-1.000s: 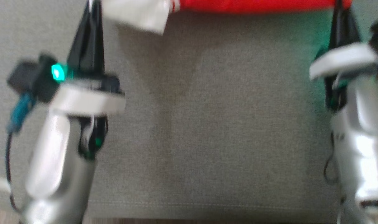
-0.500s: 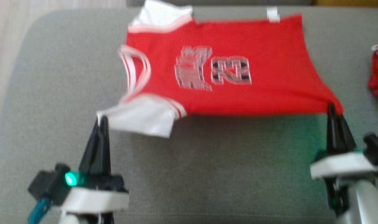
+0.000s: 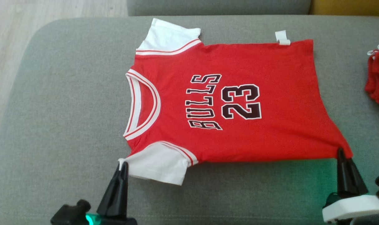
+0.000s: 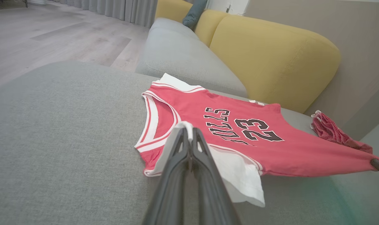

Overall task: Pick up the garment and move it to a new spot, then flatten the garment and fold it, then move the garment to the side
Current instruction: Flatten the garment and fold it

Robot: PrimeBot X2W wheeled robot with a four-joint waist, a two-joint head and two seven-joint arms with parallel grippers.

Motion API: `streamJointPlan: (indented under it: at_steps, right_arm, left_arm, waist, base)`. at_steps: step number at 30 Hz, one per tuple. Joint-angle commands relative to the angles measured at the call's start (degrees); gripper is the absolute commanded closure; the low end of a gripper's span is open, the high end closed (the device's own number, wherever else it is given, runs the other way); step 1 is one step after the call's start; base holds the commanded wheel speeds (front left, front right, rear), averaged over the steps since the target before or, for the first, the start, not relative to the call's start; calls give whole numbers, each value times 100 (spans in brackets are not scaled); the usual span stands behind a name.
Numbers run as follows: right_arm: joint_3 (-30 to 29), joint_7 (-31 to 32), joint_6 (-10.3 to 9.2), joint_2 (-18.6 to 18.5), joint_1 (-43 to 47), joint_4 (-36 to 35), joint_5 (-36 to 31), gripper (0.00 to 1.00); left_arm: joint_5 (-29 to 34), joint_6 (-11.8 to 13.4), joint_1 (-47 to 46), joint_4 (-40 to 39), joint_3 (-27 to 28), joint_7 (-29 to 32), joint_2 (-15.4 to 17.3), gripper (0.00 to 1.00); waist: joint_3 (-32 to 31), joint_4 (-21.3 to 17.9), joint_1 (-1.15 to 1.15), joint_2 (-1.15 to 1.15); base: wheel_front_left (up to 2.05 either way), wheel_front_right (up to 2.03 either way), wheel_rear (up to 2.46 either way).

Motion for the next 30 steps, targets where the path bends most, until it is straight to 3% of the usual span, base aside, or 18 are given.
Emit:
streamJointPlan:
  at_steps: [1, 12, 30]
  right_arm:
    - [117, -12, 37, -50, -155, -89, 46, 100]
    - [312, 49, 37, -49, -707, 832, -18, 100]
    - [256, 13, 37, -49, -2096, 1169, -55, 100]
  left_arm:
    - [13, -25, -280, -119, 103, -28, -19, 100]
    - [-13, -235, -1113, 549, -32, -120, -123, 100]
    - [313, -534, -3952, 2475, 185, -226, -293, 100]
  waist:
    - [64, -11, 1, 0]
    - [539, 51, 1, 0]
    - [1120, -98, 1, 0]
  base:
    - [0, 0, 0]
    - [0, 0, 0]
    - [0, 0, 0]
